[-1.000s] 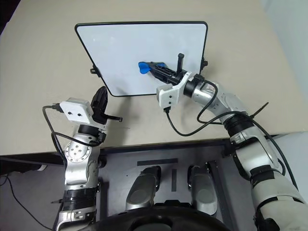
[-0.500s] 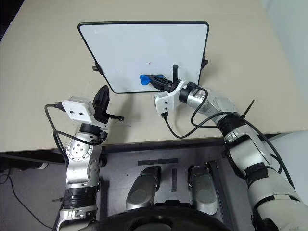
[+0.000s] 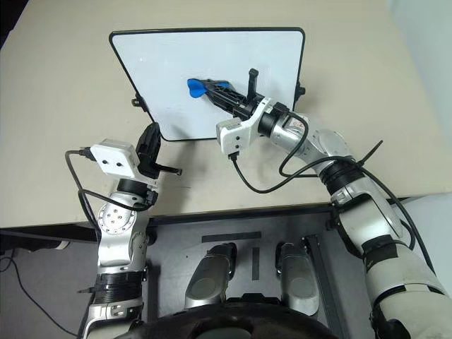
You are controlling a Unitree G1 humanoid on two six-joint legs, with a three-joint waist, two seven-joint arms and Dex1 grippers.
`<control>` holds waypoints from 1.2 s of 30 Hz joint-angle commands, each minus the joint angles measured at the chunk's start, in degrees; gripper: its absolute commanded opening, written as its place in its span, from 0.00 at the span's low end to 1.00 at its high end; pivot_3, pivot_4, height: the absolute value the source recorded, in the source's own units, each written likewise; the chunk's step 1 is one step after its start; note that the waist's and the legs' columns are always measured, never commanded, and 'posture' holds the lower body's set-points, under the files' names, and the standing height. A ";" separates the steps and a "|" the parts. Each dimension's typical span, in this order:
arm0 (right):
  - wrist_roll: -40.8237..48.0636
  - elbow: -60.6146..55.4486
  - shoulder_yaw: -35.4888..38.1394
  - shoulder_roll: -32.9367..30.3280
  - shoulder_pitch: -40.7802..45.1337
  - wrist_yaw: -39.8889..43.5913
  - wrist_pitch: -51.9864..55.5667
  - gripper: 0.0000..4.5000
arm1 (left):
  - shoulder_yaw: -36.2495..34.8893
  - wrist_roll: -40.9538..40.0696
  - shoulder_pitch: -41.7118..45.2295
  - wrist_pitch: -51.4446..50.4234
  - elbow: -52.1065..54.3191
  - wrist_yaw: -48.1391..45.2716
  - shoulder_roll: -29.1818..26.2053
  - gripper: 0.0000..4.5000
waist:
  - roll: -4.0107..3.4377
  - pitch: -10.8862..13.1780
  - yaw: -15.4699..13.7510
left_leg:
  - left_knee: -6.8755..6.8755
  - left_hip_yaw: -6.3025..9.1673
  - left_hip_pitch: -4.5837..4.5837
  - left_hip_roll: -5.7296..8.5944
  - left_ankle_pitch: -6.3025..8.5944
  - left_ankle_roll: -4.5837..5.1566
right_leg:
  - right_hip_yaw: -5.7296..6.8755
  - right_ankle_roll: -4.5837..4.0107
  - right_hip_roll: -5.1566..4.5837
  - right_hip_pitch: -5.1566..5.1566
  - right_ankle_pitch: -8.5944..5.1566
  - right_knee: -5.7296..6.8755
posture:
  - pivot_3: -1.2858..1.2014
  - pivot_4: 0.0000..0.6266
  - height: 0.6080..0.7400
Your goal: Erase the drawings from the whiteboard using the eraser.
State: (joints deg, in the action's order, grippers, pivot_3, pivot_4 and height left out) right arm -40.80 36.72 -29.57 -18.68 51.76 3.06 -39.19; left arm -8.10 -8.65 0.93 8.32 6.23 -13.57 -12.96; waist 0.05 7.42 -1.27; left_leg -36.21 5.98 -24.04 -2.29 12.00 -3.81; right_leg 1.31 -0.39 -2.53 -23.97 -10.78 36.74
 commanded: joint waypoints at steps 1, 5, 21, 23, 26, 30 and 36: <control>0.70 3.48 -0.42 -0.11 -1.68 3.34 2.90 0.00 | -0.10 0.24 0.41 1.18 0.80 0.03 0.05 0.00 | 0.00 0.00 0.00 | 0.00 0.00 0.00 0.00 0.00 -0.01 | 0.00 -0.01 0.00 0.01 0.01 0.01 | 0.52 0.24 1.00; 0.94 5.31 -0.86 0.04 -2.36 5.53 3.09 0.00 | -0.16 0.30 0.46 1.16 0.73 0.10 0.02 0.00 | -0.01 0.01 -0.06 | 0.01 0.00 0.00 0.00 0.01 -0.01 | 0.00 -0.15 -0.01 0.01 0.11 0.05 | 0.52 0.24 1.00; 31.24 -29.37 8.59 -9.88 -23.71 36.15 22.31 0.00 | -1.07 -0.55 -0.89 1.05 1.76 -0.47 -0.65 0.00 | 0.11 -0.06 -0.56 | 0.02 -0.09 -0.45 0.07 -0.18 0.25 | 0.01 0.47 0.01 -0.01 -0.50 -0.26 | 0.52 0.24 1.00; 34.32 -36.11 10.01 -12.74 -27.80 39.98 28.03 0.00 | -0.69 -0.67 -0.92 0.90 1.64 -0.81 -0.63 0.00 | 0.14 -0.08 -0.56 | -0.03 -0.16 -0.50 0.07 -0.32 0.00 | 0.02 0.52 0.02 -0.01 -0.54 -0.40 | 0.52 0.24 1.00; 37.05 -42.24 11.51 -16.41 -31.86 44.05 34.37 0.00 | 0.01 -0.75 -0.39 0.46 1.35 -1.49 -0.62 0.00 | 0.18 -0.10 -0.50 | -0.02 -0.24 -0.51 0.07 -0.15 -0.08 | 0.02 0.63 0.03 -0.01 -0.63 -0.53 | 0.52 0.24 1.00; 37.47 -44.08 11.30 -17.05 -32.82 46.10 38.74 0.13 | 0.00 -1.16 0.65 0.11 0.54 -2.46 -1.12 0.00 | 0.21 -0.10 -0.43 | -0.02 -0.30 -0.42 0.04 -0.03 -0.01 | 0.02 0.67 0.08 0.02 -0.63 -0.56 | 0.52 0.24 1.00; 37.53 -45.93 11.76 -14.68 -32.93 44.98 41.34 0.54 | -0.74 -1.73 1.03 -0.48 0.95 -3.25 -2.15 0.00 | 0.21 -0.09 -0.41 | -0.04 -0.27 -0.11 0.03 0.01 0.69 | 0.00 0.63 0.09 0.31 -0.60 -0.49 | 0.52 0.24 1.00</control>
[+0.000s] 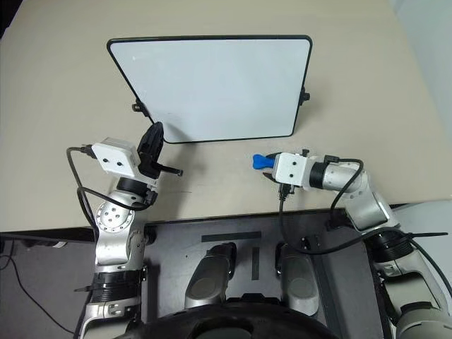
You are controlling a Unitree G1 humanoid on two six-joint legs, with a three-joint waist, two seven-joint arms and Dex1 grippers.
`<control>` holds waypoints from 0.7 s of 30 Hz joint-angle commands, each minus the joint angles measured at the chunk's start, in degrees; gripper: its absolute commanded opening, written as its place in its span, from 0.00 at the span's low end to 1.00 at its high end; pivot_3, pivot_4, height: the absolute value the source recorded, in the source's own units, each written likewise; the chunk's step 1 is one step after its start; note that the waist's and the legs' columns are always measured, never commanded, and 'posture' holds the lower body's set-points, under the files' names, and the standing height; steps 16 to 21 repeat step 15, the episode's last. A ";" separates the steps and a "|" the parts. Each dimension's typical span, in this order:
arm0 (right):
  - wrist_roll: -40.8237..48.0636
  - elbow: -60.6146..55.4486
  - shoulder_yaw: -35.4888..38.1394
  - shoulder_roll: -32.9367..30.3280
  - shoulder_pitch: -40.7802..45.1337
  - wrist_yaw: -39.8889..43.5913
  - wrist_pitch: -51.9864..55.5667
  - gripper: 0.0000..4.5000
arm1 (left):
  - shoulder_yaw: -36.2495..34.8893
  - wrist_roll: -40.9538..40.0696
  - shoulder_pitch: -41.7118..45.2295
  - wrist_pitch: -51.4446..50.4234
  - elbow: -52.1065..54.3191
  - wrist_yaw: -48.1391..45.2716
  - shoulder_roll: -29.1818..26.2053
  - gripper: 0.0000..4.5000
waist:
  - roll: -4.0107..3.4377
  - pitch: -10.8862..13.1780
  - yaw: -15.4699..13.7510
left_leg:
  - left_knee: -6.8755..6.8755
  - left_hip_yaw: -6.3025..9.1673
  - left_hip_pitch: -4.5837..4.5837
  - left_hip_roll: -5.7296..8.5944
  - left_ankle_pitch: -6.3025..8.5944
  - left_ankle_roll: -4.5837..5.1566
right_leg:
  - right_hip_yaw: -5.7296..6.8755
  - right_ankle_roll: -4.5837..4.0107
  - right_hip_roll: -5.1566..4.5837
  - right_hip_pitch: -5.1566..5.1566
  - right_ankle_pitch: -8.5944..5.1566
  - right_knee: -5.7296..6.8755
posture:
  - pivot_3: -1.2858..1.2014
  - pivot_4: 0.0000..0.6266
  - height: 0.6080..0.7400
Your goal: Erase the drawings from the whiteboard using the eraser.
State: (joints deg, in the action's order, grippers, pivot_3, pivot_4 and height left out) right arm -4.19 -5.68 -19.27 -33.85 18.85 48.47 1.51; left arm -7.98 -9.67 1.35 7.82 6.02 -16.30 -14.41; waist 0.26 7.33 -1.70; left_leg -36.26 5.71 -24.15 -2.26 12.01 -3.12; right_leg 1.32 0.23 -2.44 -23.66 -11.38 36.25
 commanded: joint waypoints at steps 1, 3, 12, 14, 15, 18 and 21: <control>1.06 -4.14 2.09 0.58 -0.28 -0.89 0.83 0.56 | -0.94 -0.76 0.61 -0.20 1.41 -0.56 -0.87 0.00 | 0.01 0.00 0.05 | -0.01 0.01 0.08 0.01 -0.12 0.06 | 0.00 -0.02 0.00 0.10 0.04 0.03 | 0.52 0.24 1.00; 2.49 -5.47 3.84 0.82 -0.97 -1.32 1.89 0.68 | -0.83 -0.72 0.88 -0.54 1.59 -0.59 -1.05 0.00 | 0.00 0.00 0.09 | -0.02 0.02 0.16 0.01 -0.20 0.04 | 0.00 -0.06 0.00 0.16 0.06 0.12 | 0.52 0.24 1.00; 8.12 -12.83 13.41 1.10 -9.79 -4.98 7.77 0.76 | 1.04 -0.83 2.96 -1.92 0.62 -3.16 -1.29 0.00 | 0.03 0.01 -0.16 | -0.05 0.09 0.12 0.10 -0.36 0.08 | -0.03 0.06 0.05 0.27 0.00 0.12 | 0.52 0.24 1.00; 8.15 -14.31 14.15 1.00 -11.13 -5.69 8.84 0.76 | 1.31 -0.96 3.75 -2.20 0.17 -3.96 -1.29 0.00 | 0.03 0.01 -0.13 | -0.04 0.07 0.12 0.11 -0.36 0.06 | -0.03 0.08 0.09 0.28 -0.02 0.13 | 0.52 0.24 1.00; 8.04 -15.00 14.29 0.92 -11.87 -5.97 9.13 0.76 | 1.52 -0.93 4.17 -2.21 -0.31 -4.25 -1.16 0.00 | 0.03 0.01 -0.13 | -0.04 0.05 0.13 0.11 -0.36 0.06 | -0.03 0.09 0.09 0.29 -0.02 0.13 | 0.52 0.24 1.00; 8.04 -15.00 14.29 0.92 -11.87 -5.97 9.13 0.76 | 1.52 -0.93 4.17 -2.21 -0.31 -4.25 -1.16 0.00 | 0.03 0.01 -0.13 | -0.04 0.05 0.13 0.11 -0.36 0.06 | -0.03 0.09 0.09 0.29 -0.02 0.13 | 0.52 0.24 1.00; 8.04 -15.00 14.29 0.92 -11.87 -5.97 9.13 0.76 | 1.52 -0.93 4.17 -2.21 -0.31 -4.25 -1.16 0.00 | 0.03 0.01 -0.13 | -0.04 0.05 0.13 0.11 -0.36 0.06 | -0.03 0.09 0.09 0.29 -0.02 0.13 | 0.52 0.24 1.00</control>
